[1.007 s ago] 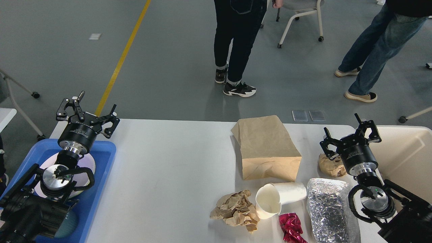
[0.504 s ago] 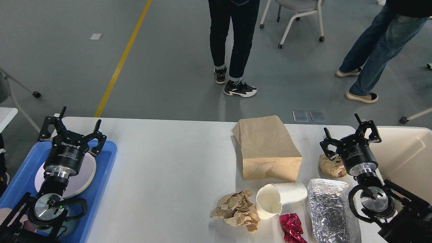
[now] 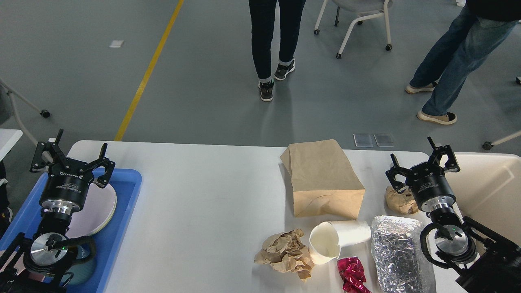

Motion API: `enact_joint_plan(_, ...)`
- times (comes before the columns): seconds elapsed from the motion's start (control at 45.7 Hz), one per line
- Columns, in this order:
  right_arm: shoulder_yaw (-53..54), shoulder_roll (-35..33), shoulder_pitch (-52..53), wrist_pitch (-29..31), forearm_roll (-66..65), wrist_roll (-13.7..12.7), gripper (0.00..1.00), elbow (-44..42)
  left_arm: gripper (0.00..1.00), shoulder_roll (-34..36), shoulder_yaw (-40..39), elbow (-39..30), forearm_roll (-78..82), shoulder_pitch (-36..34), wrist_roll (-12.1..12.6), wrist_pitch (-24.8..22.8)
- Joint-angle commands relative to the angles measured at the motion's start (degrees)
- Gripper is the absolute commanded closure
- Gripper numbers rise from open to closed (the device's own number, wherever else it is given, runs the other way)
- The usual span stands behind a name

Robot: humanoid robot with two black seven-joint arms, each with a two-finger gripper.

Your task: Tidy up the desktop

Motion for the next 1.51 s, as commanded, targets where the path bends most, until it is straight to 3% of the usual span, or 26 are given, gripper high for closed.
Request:
enact_joint_plan(0.0, -0.1, 0.0, 0.0, 0.0, 0.0, 0.0, 0.0, 0.0, 0.04, 0.3, -0.1, 0.0, 0.1, -1.6, 0.0, 2.8)
enact_joint_plan(0.35, 0.0, 0.0, 0.0, -0.1, 0.0, 0.0, 0.0, -0.1, 0.04, -0.2, 0.1, 0.1, -0.1, -2.3, -0.1, 2.4)
enact_joint_plan(0.547, 0.0, 0.0, 0.0, -0.1, 0.0, 0.0, 0.0, -0.1, 0.04, -4.6, -0.2, 1.1, -0.2, 0.7, -0.9, 2.1)
enact_joint_plan(0.876, 0.0, 0.0, 0.1, 0.0, 0.0, 0.0, 0.0, -0.3, 0.04, -4.7, 0.1, 2.3, -0.4, 0.9, 0.1, -3.7)
enact_joint_plan(1.051, 0.0, 0.0, 0.1, 0.0, 0.0, 0.0, 0.0, -0.3, 0.04, -5.1, 2.4, 7.6, -0.2, -1.1, 0.8, -8.9)
enact_joint_plan(1.489, 0.0, 0.0, 0.1, 0.0, 0.0, 0.0, 0.0, -0.3, 0.04, -5.1, 3.6, 9.2, -0.4, -2.8, -0.1, -9.7)
